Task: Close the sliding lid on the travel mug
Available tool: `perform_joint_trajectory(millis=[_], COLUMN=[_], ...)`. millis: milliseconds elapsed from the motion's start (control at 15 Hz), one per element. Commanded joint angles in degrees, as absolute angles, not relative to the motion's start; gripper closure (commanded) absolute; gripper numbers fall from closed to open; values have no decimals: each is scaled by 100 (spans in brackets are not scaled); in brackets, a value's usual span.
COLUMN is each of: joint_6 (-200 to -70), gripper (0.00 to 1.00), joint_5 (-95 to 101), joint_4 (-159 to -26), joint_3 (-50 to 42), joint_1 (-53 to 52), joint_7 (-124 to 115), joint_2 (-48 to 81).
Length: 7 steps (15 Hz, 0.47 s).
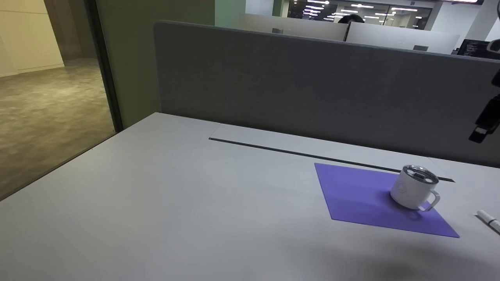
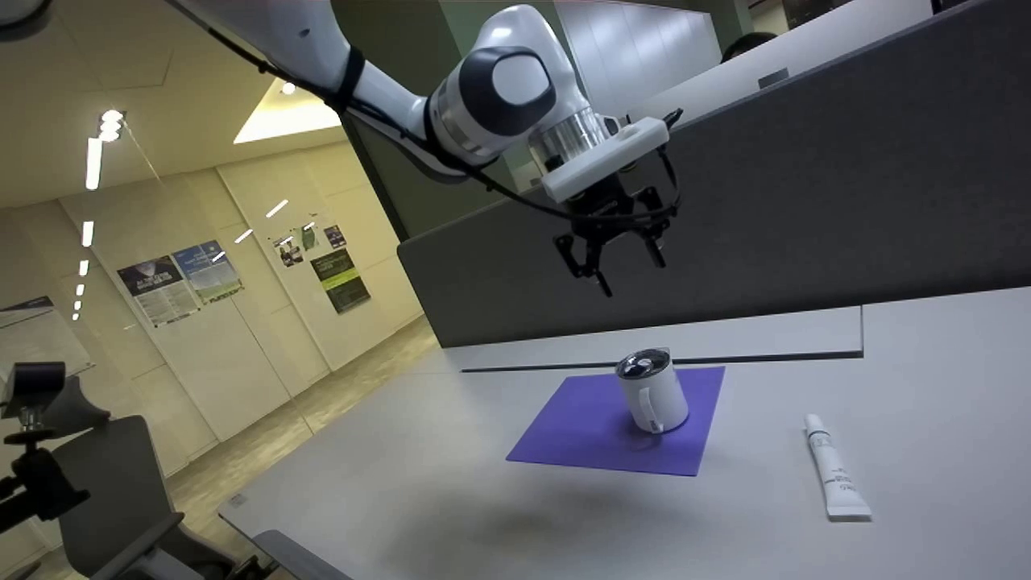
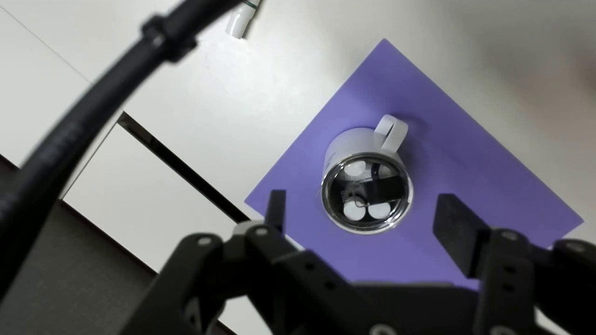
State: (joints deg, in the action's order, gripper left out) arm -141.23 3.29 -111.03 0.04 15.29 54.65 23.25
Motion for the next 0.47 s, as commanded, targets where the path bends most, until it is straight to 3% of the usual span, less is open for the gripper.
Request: perform_joint_trajectory(millis=[0,400], joint_6=[-14322,-14308], gripper=[0,0], joint_5=[231,227], joint_4=[-11393,-11288], joint_3=[-57,-39], joint_1=[1469,1477], joint_7=[5361,5476], joint_2=[2126,2305])
